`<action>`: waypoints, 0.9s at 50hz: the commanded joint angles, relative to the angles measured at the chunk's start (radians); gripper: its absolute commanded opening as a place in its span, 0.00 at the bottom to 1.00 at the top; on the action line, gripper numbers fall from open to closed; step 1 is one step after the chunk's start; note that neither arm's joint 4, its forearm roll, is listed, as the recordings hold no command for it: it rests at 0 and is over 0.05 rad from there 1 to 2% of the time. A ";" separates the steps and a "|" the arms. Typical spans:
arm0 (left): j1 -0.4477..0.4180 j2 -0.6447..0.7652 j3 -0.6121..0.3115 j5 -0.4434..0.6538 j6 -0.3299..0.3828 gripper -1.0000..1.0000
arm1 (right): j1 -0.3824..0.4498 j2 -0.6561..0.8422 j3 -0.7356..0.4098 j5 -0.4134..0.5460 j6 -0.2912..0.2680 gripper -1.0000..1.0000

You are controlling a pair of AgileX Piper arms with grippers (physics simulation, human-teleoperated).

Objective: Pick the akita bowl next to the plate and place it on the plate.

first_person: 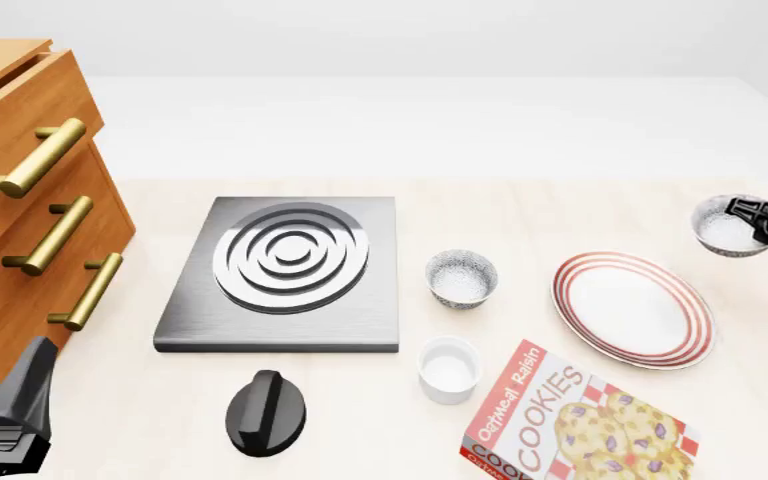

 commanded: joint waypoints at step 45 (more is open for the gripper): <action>0.000 0.000 0.000 0.000 0.000 1.00 | 0.064 -0.200 0.107 -0.015 0.094 0.00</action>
